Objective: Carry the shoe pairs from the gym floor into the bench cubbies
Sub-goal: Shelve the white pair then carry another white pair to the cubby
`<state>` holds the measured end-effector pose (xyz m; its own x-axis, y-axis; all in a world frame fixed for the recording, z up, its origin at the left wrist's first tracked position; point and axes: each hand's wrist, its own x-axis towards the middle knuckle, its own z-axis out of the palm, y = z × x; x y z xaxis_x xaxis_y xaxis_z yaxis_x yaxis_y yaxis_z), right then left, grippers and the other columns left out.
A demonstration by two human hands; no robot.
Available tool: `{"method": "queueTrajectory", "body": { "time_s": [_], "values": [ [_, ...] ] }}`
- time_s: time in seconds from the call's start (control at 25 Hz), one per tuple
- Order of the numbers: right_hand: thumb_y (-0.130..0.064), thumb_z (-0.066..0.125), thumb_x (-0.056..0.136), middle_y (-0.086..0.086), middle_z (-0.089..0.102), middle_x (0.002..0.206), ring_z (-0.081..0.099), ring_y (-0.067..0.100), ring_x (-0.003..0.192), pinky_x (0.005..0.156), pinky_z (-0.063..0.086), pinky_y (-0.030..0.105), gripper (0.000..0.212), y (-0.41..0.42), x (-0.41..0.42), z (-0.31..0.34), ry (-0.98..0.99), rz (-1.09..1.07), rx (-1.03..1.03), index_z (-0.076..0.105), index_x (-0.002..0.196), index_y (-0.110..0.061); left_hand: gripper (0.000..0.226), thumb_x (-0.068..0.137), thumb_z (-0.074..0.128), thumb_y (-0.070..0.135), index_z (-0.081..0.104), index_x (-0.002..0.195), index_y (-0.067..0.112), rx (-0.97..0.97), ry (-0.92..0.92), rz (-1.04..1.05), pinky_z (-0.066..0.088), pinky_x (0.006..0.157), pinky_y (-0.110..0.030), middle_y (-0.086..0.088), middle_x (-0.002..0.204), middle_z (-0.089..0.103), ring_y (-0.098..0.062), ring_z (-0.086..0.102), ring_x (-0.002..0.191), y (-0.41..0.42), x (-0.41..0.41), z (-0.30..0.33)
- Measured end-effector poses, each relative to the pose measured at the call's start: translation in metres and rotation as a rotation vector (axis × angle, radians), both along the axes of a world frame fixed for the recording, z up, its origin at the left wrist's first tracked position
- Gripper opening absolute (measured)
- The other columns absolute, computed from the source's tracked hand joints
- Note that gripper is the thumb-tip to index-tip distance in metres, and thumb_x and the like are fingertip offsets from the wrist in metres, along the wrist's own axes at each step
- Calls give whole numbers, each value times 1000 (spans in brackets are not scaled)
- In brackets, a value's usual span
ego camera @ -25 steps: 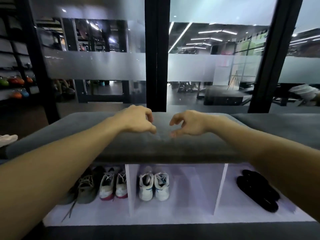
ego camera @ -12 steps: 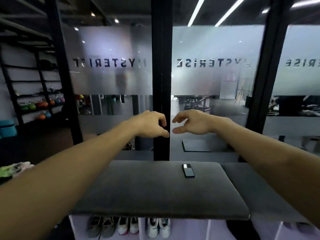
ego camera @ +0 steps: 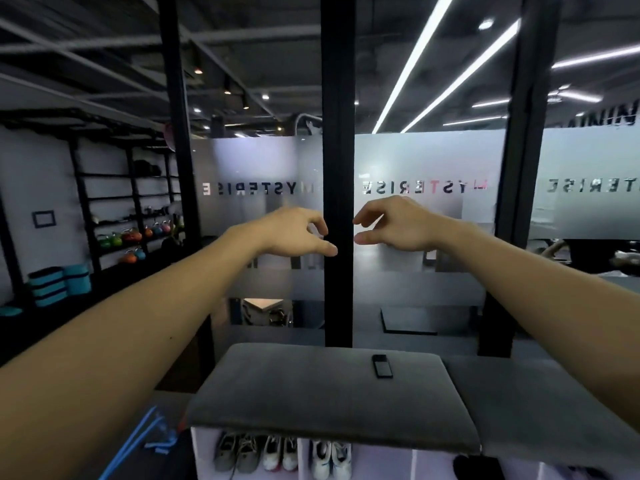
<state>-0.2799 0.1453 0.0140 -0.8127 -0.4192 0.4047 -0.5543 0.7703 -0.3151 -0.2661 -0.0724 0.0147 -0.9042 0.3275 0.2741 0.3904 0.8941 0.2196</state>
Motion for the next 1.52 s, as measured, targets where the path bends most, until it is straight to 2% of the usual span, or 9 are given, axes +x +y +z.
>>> {"method": "queueTrajectory", "body": {
  "time_s": [0.16,0.44,0.68,0.84,0.92,1.0,1.08,1.24,1.52],
  "values": [
    [-37,71,82,0,59,116,58,12,93,80,38,22,48,-4,71,-12,-48,84,81,56,125,-22,52,77,66,61,58,119,32,38,18,63,46,90,-31,5,120,60,-14,57,107,-9,90,-13],
    [-40,71,80,0,58,119,58,15,103,89,46,28,48,-61,153,-4,-78,243,149,55,123,-25,53,80,65,57,56,123,27,-32,52,193,45,92,-31,1,123,59,-16,55,111,-59,214,-8],
    [-44,71,79,-2,58,122,58,13,103,89,46,28,50,-163,192,8,-19,394,172,54,123,-28,52,82,64,55,54,125,28,-41,54,341,42,90,-27,-1,129,56,-17,54,114,-143,288,-2],
    [-44,71,79,-3,58,120,58,14,102,86,45,28,49,-257,219,5,13,497,158,55,122,-29,50,80,64,58,54,121,30,-54,71,468,44,92,-32,1,127,57,-18,54,113,-230,333,-3],
    [-43,71,79,-2,57,119,59,14,101,81,43,25,48,-306,233,0,-13,544,145,54,122,-29,51,81,64,58,54,122,29,-70,64,528,43,88,-30,1,126,57,-18,53,112,-276,355,-6],
    [-44,71,79,-2,58,119,59,14,101,82,44,26,49,-353,244,-5,-27,576,149,54,123,-30,51,81,64,57,54,123,30,-89,53,559,42,86,-30,1,128,56,-18,54,111,-319,375,-10],
    [-45,71,79,-2,59,118,58,12,100,88,44,28,50,-403,254,-8,-17,587,151,54,123,-29,50,82,63,56,53,124,29,-112,48,570,43,87,-30,-1,129,56,-19,55,109,-365,392,-12],
    [-43,71,79,-2,58,117,58,11,98,87,43,26,49,-493,267,-11,-40,608,120,55,123,-28,50,84,63,53,53,125,27,-115,51,580,44,91,-32,-3,129,57,-20,55,110,-445,403,-14],
    [-43,70,81,0,57,120,58,13,101,92,47,31,51,-630,227,-34,-77,617,166,52,126,-27,53,81,64,56,52,126,29,-82,35,589,44,92,-32,0,132,55,-18,54,111,-575,359,-38]
  ]
}}
